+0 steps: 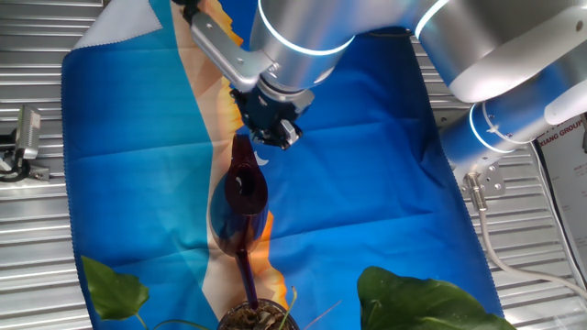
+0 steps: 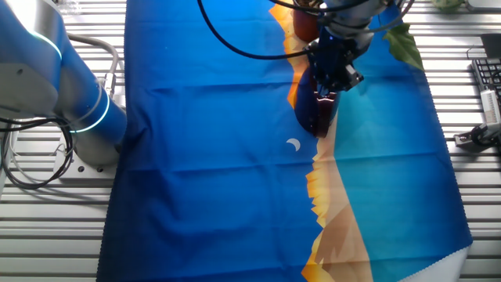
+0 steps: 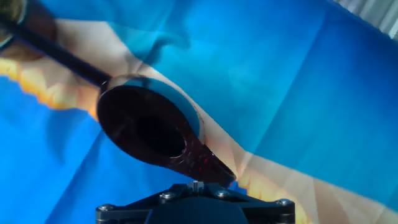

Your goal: Water the plant

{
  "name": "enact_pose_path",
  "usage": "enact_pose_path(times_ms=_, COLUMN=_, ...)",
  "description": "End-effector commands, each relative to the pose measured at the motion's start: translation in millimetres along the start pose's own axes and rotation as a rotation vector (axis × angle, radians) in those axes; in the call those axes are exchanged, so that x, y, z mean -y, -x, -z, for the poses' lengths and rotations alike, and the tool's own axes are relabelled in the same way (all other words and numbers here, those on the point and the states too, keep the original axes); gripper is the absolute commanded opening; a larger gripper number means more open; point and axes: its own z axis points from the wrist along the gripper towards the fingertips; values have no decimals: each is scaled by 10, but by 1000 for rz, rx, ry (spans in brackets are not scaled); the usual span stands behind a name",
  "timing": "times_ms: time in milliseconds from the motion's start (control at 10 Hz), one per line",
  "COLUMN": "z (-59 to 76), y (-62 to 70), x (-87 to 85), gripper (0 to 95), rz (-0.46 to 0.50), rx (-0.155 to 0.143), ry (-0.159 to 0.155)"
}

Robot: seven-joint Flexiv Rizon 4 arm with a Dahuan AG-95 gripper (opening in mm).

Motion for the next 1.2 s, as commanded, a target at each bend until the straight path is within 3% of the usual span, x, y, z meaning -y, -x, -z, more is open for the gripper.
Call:
enact_pose_path(times_ms=100, z=12, y=1, x=-18, gripper=0, rz=116, rx=0, ry=-3)
enact_pose_path(times_ms=400, z=14, y=1, x=-19, gripper=0, rz=208, rx=9, ry=-2)
enact_pose_path(times_ms=600, z=23, y=0, x=-26, gripper=0, rz=309, rx=49, ry=-18)
enact_pose_path(times_ms=900, z=27, y=2, x=-33, gripper=0, rz=337, rx=109, ry=2)
enact_pose_path(times_ms=1200, z=24, y=39, x=-84, gripper=0, rz=384, rx=109, ry=8)
